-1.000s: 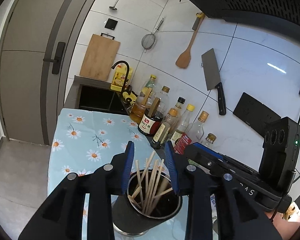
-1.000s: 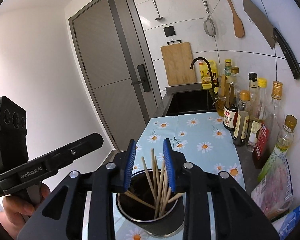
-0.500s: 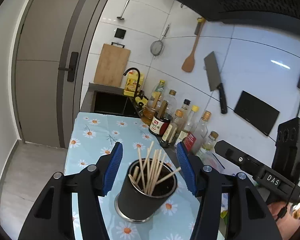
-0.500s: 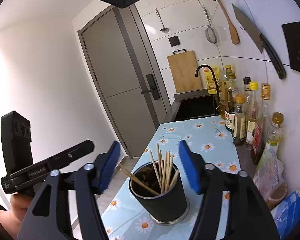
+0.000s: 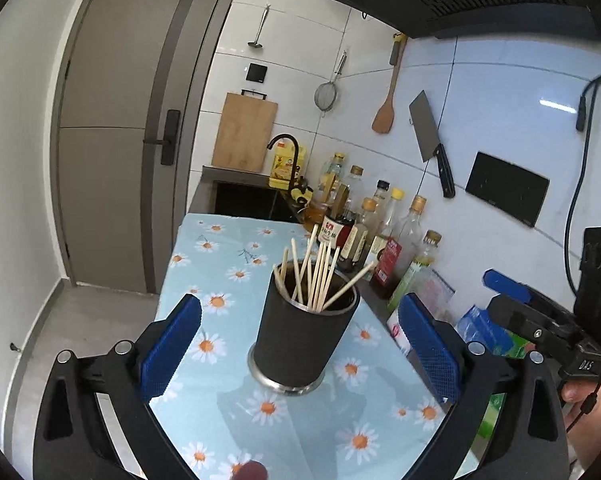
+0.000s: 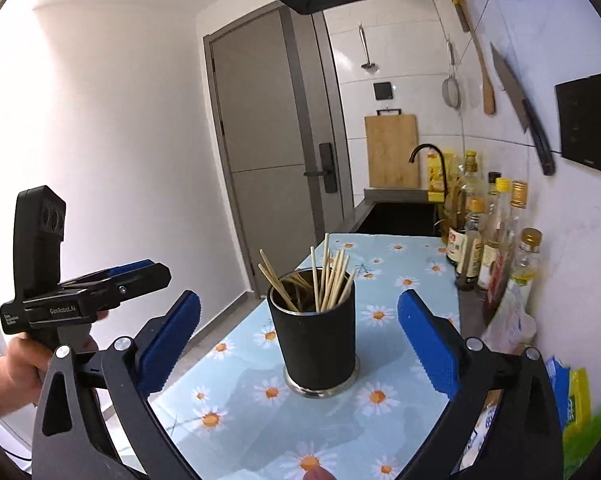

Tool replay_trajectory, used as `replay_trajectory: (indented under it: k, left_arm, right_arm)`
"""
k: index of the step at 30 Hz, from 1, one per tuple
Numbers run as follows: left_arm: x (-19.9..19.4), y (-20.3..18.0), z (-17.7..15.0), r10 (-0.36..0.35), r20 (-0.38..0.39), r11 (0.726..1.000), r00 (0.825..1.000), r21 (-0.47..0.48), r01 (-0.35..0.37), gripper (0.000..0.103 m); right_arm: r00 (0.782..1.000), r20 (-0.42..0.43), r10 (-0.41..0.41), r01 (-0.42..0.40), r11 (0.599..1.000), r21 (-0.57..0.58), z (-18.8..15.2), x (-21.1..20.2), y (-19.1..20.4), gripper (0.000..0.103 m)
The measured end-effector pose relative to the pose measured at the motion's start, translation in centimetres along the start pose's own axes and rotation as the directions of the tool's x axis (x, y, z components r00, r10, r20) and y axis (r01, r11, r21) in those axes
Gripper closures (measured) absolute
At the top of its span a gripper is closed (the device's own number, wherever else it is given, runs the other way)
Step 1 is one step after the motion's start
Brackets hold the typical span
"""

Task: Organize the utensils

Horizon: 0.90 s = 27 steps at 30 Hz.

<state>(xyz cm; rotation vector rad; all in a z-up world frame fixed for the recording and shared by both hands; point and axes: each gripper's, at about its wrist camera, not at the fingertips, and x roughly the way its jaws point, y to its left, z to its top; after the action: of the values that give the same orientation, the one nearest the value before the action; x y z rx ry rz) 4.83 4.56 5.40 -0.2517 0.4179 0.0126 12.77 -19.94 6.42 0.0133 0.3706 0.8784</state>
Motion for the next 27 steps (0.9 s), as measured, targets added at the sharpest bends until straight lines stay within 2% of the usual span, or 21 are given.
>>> replay_trajectory:
  k: [5,9,14,17,20,22,27]
  left_arm:
    - [-1.0,-0.2,-2.5,0.043,-0.028,0.999,0.999,-0.003,-0.043,0.007]
    - [-1.2,-0.2,-4.6,0.043,-0.060,0.999,0.997,-0.027,-0.044,0.007]
    - [-0.8,-0.4,-7.4,0.039,-0.100,0.998,0.994,-0.037,-0.043,0.007]
    - [-0.7,-1.0,-8.4,0.061,-0.112,0.998,0.992,-0.010,-0.062,0.007]
    - [-0.8,-2.0,-9.3,0.087,-0.108,0.995,0.990,0.055,-0.082,0.007]
    - [-0.5,-2.4,-10.0,0.082,-0.133,0.995,0.988,0.070,-0.073,0.007]
    - [-0.2,-2.7,-11.4,0.076,-0.181,0.994,0.980,0.086,-0.061,0.007]
  right_arm:
    - [0.999,-0.042,0.001,-0.002,1.000,-0.015,-2.5,-1.0,0.7,0.005]
    - [0.997,-0.074,0.020,-0.020,1.000,-0.003,-4.7,-1.7,0.8,0.005]
    - [0.992,-0.126,-0.007,0.006,1.000,-0.008,-7.8,-1.4,0.5,0.005]
    - [0.991,-0.130,0.008,-0.003,0.999,0.037,-8.4,-1.8,0.1,0.005]
    - [0.991,-0.132,0.006,0.001,0.999,0.052,-8.7,-2.0,0.0,0.005]
    - [0.988,-0.151,0.010,0.001,0.997,0.073,-9.2,-1.8,-0.1,0.005]
    - [0.982,-0.188,-0.021,0.028,0.999,0.035,-10.5,-1.4,0.3,0.005]
